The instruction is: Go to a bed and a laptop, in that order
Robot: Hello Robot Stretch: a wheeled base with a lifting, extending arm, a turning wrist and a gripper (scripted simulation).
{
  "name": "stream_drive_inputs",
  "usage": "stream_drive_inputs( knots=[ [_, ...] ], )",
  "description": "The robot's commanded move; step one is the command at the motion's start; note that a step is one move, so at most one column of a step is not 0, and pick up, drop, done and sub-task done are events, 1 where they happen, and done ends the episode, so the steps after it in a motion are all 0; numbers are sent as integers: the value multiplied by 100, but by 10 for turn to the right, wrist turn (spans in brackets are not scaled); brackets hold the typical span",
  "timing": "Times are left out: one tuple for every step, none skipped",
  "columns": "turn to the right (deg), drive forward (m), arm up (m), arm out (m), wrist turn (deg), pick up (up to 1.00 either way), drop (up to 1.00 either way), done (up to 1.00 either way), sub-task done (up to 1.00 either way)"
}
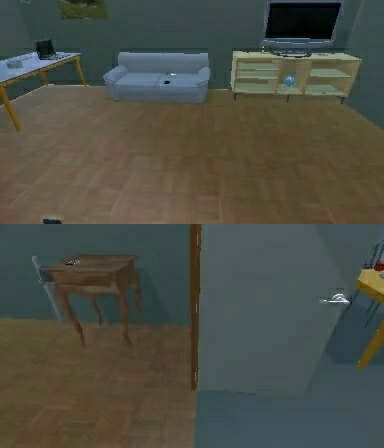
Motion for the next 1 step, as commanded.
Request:
stream_drive_inputs(
  knots=[
    [450, 0, 0, 0, 0, 0, 0, 0, 0]
  ],
)
